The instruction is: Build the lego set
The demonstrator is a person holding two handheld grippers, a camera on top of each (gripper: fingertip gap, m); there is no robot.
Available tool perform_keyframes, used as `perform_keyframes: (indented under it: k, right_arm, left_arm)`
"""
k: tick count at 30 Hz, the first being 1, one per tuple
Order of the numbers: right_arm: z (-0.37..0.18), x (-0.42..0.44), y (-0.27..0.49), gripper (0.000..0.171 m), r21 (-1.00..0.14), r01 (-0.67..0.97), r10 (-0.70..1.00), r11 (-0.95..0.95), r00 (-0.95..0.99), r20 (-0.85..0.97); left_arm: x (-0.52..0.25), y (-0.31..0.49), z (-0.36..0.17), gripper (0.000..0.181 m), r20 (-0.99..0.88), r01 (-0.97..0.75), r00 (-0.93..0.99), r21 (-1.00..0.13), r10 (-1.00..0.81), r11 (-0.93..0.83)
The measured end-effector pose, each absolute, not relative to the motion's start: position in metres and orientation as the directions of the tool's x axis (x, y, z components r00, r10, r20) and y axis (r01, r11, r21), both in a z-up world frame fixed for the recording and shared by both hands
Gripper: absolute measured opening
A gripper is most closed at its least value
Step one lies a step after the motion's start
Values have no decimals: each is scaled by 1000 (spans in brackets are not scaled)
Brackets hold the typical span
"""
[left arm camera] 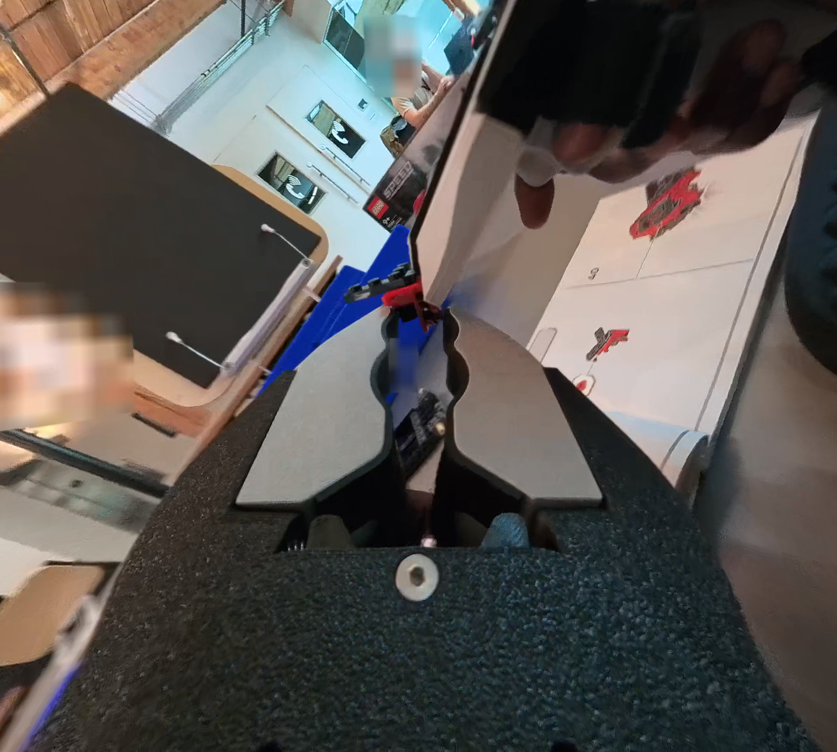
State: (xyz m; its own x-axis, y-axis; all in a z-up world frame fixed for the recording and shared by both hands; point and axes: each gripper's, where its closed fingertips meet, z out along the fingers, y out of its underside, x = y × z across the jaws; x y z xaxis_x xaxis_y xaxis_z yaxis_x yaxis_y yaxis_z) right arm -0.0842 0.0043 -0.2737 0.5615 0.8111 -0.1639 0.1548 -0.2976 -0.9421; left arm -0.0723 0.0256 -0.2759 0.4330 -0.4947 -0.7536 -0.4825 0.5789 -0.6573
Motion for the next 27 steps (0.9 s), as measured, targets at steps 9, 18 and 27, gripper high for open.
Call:
perform_keyframes:
  k: [9,18,27]
  right_arm:
    - [-258,-72,-6,25,-984,136,870,-113,492,-32]
    - [-291,-37,15,17,-987,30,806,-159,581,-112]
    - [-284,-21,23,12,-986,-63,751,-156,641,-160]
  left_arm:
    - [-89,15,-243,17,-328,39,454,-922,-829,386]
    - [-79,5,-255,17,-426,-11,395,-888,-814,459]
    - [-81,29,-277,17,-451,-184,494,-890,-744,417]
